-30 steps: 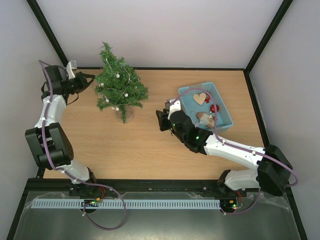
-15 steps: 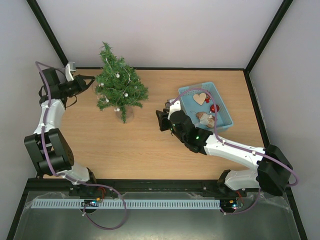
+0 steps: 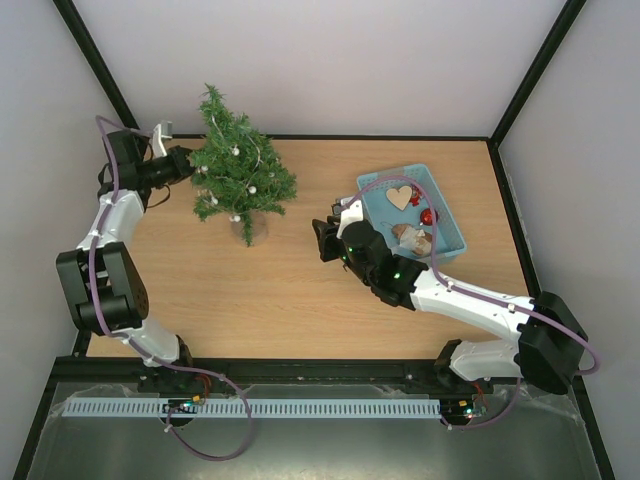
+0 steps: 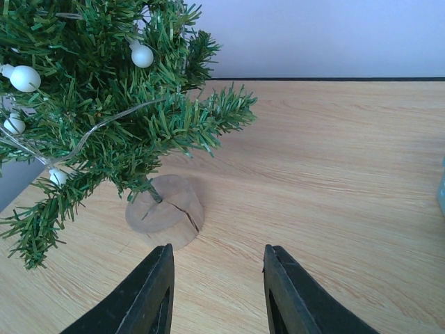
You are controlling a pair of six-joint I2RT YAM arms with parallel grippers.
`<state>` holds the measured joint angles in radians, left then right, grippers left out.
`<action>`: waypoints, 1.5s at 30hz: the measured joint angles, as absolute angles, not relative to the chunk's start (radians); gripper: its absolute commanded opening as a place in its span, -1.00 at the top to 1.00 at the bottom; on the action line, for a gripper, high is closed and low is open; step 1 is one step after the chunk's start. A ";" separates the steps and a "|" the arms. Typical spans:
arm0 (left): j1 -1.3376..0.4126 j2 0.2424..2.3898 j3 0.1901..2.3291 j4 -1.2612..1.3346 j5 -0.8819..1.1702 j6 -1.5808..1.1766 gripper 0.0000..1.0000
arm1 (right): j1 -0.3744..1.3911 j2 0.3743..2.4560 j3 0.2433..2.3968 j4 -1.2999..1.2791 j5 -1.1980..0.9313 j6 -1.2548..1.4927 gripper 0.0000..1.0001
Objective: Decorate the small christmas tree
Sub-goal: Wrap the decoration item around the Christmas tree.
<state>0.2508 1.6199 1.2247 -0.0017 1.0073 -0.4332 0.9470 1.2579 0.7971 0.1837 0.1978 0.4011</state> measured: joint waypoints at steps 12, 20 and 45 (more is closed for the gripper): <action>0.244 1.627 1.225 0.016 1.006 -0.440 0.74 | 0.947 1.258 0.797 0.184 0.198 0.392 0.31; 0.244 1.628 1.236 -0.041 1.000 -0.441 0.38 | 0.947 1.257 0.797 0.184 0.198 0.389 0.31; 0.350 1.441 1.221 -0.177 0.751 -0.551 0.03 | 0.948 1.307 0.716 0.291 0.117 0.639 0.24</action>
